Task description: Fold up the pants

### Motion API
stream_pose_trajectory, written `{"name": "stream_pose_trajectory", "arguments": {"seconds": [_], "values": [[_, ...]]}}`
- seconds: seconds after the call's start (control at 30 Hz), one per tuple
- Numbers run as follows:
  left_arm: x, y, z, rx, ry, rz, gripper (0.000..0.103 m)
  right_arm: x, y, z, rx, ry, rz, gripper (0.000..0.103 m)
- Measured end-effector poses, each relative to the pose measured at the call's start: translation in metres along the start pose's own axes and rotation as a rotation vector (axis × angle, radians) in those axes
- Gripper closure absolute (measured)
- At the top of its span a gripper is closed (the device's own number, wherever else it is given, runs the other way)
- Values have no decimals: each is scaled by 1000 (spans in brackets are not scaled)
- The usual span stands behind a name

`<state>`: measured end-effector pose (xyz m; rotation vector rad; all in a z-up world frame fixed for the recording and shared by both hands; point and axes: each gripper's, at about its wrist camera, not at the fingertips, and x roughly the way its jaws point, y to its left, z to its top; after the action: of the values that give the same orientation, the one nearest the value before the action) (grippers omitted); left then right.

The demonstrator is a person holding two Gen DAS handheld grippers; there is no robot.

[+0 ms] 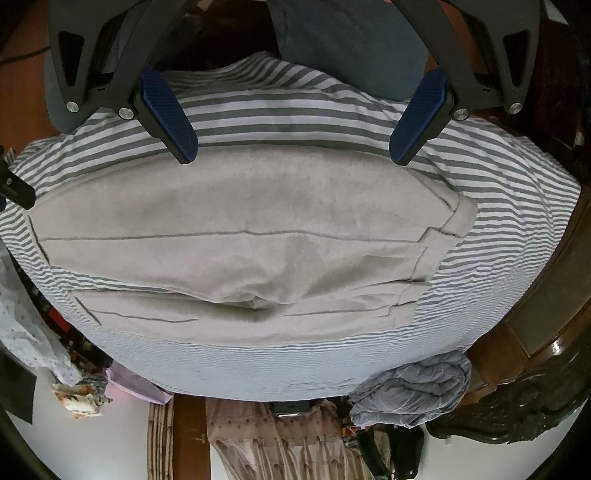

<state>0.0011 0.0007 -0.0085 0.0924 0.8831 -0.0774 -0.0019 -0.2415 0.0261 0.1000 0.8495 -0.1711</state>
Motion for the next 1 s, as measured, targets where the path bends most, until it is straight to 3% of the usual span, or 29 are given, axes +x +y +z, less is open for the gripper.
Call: {"name": "stream_pose_trajectory", "arguments": {"seconds": [1.0], "values": [[6, 0, -1, 4, 29, 15, 0, 6, 5, 0, -10, 15, 6, 4]]}}
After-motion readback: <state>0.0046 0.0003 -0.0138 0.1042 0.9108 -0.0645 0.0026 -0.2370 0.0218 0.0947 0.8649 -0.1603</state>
